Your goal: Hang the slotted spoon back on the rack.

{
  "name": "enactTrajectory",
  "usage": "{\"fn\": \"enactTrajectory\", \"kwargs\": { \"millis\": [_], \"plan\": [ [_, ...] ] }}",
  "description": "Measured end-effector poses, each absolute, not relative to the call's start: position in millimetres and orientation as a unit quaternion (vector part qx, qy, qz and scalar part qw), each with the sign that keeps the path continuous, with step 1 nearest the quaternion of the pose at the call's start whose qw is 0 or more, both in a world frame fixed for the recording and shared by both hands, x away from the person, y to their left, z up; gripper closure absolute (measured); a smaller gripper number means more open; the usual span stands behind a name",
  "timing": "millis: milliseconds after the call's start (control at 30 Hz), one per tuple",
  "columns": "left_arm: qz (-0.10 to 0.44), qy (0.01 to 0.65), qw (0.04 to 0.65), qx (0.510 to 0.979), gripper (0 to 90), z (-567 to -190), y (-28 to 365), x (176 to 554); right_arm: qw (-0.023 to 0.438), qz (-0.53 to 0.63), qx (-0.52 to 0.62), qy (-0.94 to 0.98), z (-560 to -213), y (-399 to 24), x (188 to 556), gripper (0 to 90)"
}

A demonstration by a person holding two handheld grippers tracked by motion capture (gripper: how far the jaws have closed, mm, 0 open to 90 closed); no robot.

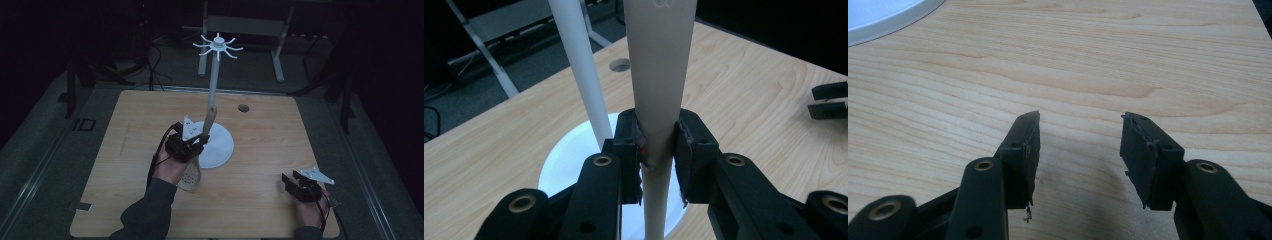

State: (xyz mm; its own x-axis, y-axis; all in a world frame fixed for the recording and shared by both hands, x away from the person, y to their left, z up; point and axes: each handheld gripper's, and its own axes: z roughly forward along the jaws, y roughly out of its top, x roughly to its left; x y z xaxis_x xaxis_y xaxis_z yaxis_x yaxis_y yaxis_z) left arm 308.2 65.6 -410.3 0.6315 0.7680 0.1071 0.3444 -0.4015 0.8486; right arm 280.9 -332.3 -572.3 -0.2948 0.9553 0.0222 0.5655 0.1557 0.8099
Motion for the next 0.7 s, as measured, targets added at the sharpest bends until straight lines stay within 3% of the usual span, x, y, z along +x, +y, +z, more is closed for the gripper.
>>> {"fn": "enactTrajectory", "kwargs": {
  "millis": [700],
  "plan": [
    [0.267, 0.352, 0.442, 0.781, 74.0, -395, 59, 311, 0.262, 0.371, 0.532, 0.714, -572, -332, 281, 49.6]
  ]
}}
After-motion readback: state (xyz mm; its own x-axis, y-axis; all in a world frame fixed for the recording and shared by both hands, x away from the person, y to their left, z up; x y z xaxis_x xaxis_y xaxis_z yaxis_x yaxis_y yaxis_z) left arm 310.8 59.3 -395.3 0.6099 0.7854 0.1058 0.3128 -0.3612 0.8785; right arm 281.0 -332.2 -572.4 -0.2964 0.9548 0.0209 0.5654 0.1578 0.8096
